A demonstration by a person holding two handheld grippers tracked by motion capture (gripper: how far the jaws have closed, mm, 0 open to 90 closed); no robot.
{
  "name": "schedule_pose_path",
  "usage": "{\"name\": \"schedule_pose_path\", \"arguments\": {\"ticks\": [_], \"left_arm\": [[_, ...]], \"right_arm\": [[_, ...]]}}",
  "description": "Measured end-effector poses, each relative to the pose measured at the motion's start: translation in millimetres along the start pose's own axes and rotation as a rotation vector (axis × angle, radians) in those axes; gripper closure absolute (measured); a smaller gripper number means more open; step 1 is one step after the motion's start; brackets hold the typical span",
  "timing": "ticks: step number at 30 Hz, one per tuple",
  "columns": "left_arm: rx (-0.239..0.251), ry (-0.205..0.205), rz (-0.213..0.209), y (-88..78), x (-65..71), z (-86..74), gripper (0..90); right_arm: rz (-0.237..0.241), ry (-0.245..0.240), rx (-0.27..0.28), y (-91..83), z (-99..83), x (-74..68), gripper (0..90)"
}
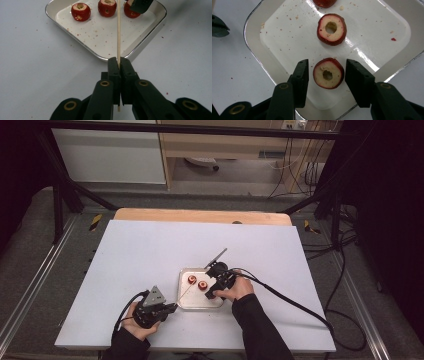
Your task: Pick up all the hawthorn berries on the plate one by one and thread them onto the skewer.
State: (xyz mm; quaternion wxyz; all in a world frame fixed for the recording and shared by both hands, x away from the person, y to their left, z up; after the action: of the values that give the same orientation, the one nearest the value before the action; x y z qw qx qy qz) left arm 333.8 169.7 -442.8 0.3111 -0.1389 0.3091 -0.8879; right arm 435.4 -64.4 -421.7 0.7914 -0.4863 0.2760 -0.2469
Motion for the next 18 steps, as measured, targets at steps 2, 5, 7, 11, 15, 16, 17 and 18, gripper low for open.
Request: {"name": "schedule_pose_path", "arguments": {"ticks": [2,5,7,11,15,16,17,18], "left_arm": [[-0.001,0.001,0.001,0.3,0.1,0.0,88.0],[-0.002,0.002,0.001,0.4,0.2,0.0,88.0],[-0.003,0.002,0.001,0.6,0.0,-0.1,88.0],[-0.003,0.003,0.002,0.5,0.1,0.0,88.0],[-0.002,0.007,0.001,0.3,0.8,0.2,88.0],[-0.002,0.010,0.001,0.3,0.9,0.4,88.0],[-0.001,0.012,0.000,0.2,1.1,0.5,88.0],[0.002,0.013,0.001,0.1,1.3,0.6,88.0]], "right_arm": [[0.001,0.005,-0.010,0.5,0.0,0.1,57.0],[0.001,0.008,-0.016,0.8,0.1,0.6,57.5],[0.003,0.008,-0.018,0.9,0.4,0.7,59.2],[0.006,0.011,-0.021,2.1,0.6,1.5,59.4],[0.004,0.013,-0.022,2.8,0.5,1.5,59.7],[0.003,0.020,-0.025,2.5,0.6,1.2,60.0],[0.003,0.020,-0.025,2.5,0.6,1.2,60.0],[0.010,0.025,-0.019,1.5,0.5,0.6,60.1]]}}
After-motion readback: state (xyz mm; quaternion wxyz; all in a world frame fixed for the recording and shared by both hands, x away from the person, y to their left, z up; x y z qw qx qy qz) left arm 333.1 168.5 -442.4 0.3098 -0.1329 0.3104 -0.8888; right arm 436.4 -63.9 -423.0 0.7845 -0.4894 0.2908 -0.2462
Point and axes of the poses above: each handheld gripper's, and its own axes: y roughly forward along the jaws, z roughly out of its top, x roughly to its right, the point moved 1 cm from there along y, roughly forward along the jaws, and after that the axes turned 2 degrees about x, right-handed, at the moved point
